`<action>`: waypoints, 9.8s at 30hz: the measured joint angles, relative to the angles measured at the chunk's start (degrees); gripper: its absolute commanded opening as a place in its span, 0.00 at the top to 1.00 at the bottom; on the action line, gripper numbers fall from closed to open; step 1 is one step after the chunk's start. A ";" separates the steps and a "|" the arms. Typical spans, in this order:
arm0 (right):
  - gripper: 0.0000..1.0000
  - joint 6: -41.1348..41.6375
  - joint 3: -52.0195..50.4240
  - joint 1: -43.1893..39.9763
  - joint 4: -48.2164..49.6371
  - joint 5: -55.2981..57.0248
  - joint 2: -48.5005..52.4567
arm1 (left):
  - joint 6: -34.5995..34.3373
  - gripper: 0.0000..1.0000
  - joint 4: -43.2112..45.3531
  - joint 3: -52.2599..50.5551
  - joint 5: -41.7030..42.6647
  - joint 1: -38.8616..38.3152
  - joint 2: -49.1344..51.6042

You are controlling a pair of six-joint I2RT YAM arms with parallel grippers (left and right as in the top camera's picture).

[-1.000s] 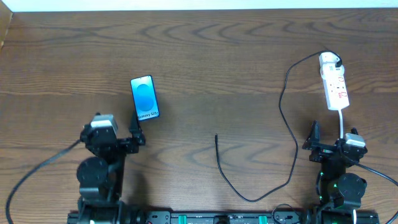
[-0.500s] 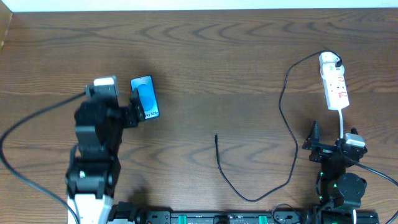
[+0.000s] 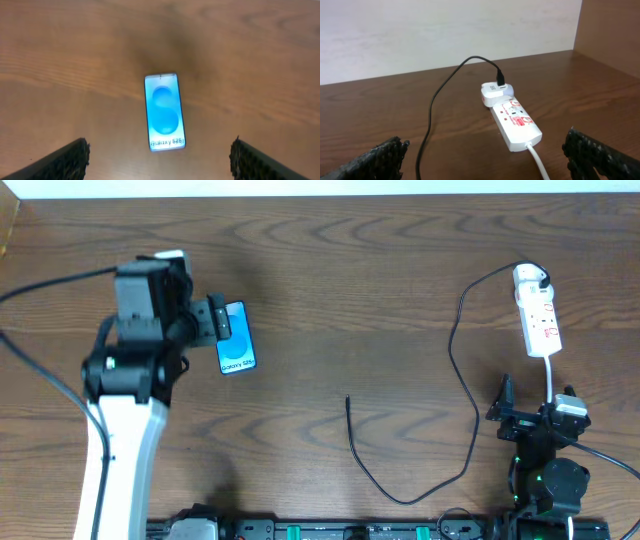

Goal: Plug charger to phone and switch on socket
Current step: 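Move the left gripper forward over the blue phone, then lower the left gripper and close it on the phone's bottom edge, then lift the phone with the left gripper and tilt it upright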

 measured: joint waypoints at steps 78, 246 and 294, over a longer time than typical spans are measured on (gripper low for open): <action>0.01 0.00 0.00 0.00 0.00 0.00 0.00 | -7.98 0.02 -2.34 11.65 5.35 1.75 44.57; 0.01 0.00 0.00 0.00 0.00 -0.02 0.00 | -7.02 0.04 0.63 11.19 1.92 0.57 48.72; 0.01 0.00 0.00 0.02 0.00 -0.02 0.00 | -6.19 0.93 0.46 11.19 2.25 0.35 48.72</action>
